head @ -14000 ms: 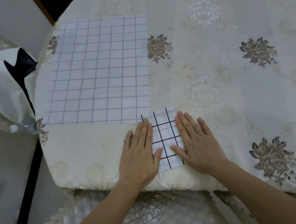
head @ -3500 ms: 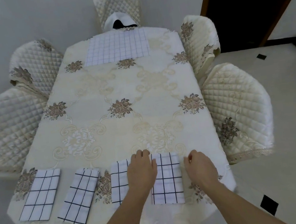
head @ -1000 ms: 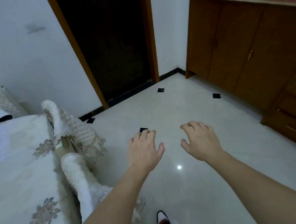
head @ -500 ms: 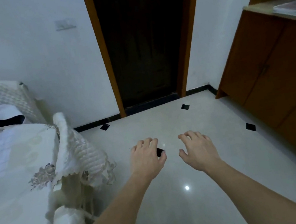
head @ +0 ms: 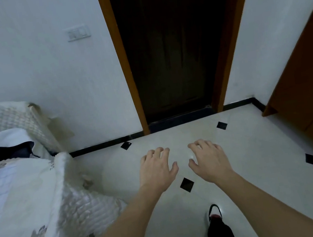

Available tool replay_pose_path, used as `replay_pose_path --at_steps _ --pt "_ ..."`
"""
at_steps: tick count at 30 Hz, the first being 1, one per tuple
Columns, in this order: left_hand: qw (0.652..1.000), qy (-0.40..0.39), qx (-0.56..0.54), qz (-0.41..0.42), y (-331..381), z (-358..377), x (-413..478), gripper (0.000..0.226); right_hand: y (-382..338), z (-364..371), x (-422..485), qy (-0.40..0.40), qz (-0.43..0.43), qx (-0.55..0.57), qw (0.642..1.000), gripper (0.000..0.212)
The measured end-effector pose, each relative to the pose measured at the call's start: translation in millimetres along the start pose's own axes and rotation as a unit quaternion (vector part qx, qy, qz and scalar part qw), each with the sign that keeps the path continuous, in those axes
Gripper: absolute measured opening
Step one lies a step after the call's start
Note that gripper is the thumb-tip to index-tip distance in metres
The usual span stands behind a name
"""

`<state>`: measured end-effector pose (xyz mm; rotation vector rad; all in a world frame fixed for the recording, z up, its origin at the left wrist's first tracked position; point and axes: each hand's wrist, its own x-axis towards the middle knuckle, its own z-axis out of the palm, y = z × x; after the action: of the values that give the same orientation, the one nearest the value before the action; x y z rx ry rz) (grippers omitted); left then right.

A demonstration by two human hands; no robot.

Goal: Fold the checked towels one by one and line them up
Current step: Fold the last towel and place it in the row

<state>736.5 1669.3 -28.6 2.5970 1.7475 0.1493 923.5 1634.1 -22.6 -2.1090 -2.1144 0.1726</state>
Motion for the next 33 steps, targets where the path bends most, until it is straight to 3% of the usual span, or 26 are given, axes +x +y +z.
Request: replay_pose_path --at_steps 11,16,24,33 --pt "0.993 -0.026 0.023 -0.117 -25.0 16.9 200.1 0.061 51.5 2.3 235.6 -0.033 -0.104 0.038 0.993 0.047" --pt "0.975 0.011 0.015 -0.22 -59.6 4.5 244.4 0.058 39.5 3.5 319.7 -0.066 -0.187 0.02 0.98 0.049" --pt "0.926 0.056 0.031 -0.373 -150.0 -11.1 241.5 0.052 -68.9 9.5 414.2 -0.059 -0.362 0.006 0.93 0.042" --pt "0.857 0.086 0.046 -0.507 -307.8 -16.9 204.0 0.054 -231.4 53.5 478.5 -0.074 -0.487 -0.008 0.87 0.041"
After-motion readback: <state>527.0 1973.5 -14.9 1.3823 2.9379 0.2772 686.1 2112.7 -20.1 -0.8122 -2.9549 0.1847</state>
